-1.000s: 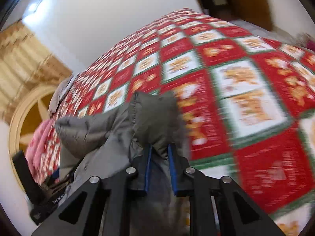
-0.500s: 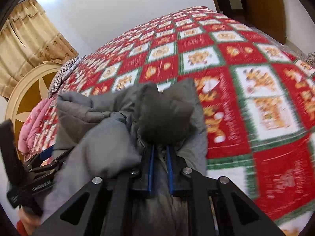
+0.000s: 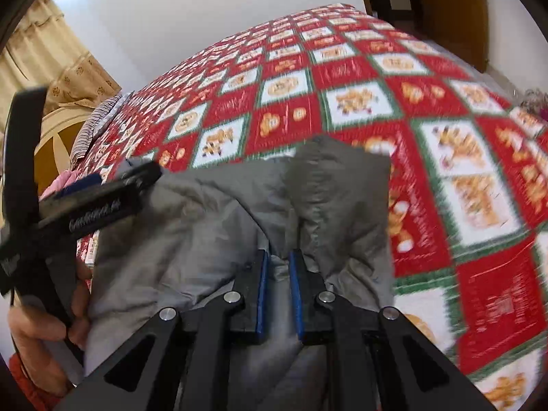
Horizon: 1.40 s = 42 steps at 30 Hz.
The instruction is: Fold large clothes
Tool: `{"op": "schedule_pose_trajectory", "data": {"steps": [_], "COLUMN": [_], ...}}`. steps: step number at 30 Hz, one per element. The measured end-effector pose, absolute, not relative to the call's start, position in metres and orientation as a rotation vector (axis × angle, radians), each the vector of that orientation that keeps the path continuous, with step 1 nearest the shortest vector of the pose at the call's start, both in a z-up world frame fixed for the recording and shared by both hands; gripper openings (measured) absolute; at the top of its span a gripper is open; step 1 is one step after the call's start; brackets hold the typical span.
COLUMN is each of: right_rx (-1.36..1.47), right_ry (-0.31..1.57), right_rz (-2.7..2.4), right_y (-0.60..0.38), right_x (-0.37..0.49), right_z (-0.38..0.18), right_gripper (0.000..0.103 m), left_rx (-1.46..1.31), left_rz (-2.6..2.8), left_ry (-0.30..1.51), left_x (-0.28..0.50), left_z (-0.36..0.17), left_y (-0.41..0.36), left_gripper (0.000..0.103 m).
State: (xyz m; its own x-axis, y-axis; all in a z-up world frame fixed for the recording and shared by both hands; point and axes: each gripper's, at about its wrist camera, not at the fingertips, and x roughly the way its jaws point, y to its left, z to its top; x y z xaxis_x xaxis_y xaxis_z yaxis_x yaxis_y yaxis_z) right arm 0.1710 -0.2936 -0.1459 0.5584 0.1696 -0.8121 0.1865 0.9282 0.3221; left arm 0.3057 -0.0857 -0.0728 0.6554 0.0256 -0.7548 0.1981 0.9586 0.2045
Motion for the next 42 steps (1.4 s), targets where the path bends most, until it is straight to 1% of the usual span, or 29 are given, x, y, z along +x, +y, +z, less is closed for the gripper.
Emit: {"op": "schedule_pose_trajectory", "data": {"steps": [8,17,19,22,23,25,27,28,29,30,31,36,42], "right_rx": [0.334,0.381,0.374,0.38,0.41,0.464,0.5,0.492,0.471,0.466,0.475,0.612,0.51], "right_ry": [0.914,0.863,0.86,0.859,0.87,0.91,0.888,0.865,0.837,0.819,0.799,0.847,0.877], "right_rz": [-0.022,-0.025,-0.028,-0.008,0.034,0.105,0.129,0.127,0.105,0.09,0.087,0.168,0.217], "right_y": [-0.287,-0.292,-0.291,-0.293,-0.299,-0.313,-0.332,-0.338,-0.346,-0.351,-0.356,-0.364,-0.331], "right_x": [0.165,0.161,0.161,0.16,0.159,0.157,0.142,0.135,0.124,0.117,0.11,0.097,0.109], "right_z": [-0.16,-0.165,-0.164,-0.161,-0.158,-0.15,-0.129,-0.12,-0.108,-0.101,-0.095,-0.101,-0.101], "right_gripper": [0.013,0.013,0.013,0.014,0.014,0.016,0.027,0.047,0.078,0.091,0.098,0.098,0.098], "left_rx": [0.301,0.286,0.285,0.239,0.214,0.154,0.117,0.096,0.06,0.03,0.009,-0.171,-0.275], "left_rz": [-0.098,-0.107,-0.109,-0.16,-0.174,-0.206,-0.237,-0.255,-0.284,-0.302,-0.311,-0.35,-0.394], "left_ry": [0.891,0.912,0.912,0.975,0.991,0.949,0.903,0.889,0.877,0.871,0.869,0.904,0.956], "left_x": [0.315,0.317,0.317,0.319,0.316,0.297,0.276,0.266,0.253,0.243,0.237,0.218,0.211], "left_z": [-0.101,-0.12,-0.12,-0.113,-0.106,-0.081,-0.059,-0.052,-0.045,-0.042,-0.042,-0.061,-0.086], "left_y": [-0.103,-0.107,-0.106,-0.094,-0.085,-0.059,-0.036,-0.025,-0.012,-0.001,0.006,0.039,0.043], "left_gripper": [0.103,0.103,0.103,0.103,0.103,0.103,0.103,0.103,0.103,0.103,0.103,0.103,0.103]}}
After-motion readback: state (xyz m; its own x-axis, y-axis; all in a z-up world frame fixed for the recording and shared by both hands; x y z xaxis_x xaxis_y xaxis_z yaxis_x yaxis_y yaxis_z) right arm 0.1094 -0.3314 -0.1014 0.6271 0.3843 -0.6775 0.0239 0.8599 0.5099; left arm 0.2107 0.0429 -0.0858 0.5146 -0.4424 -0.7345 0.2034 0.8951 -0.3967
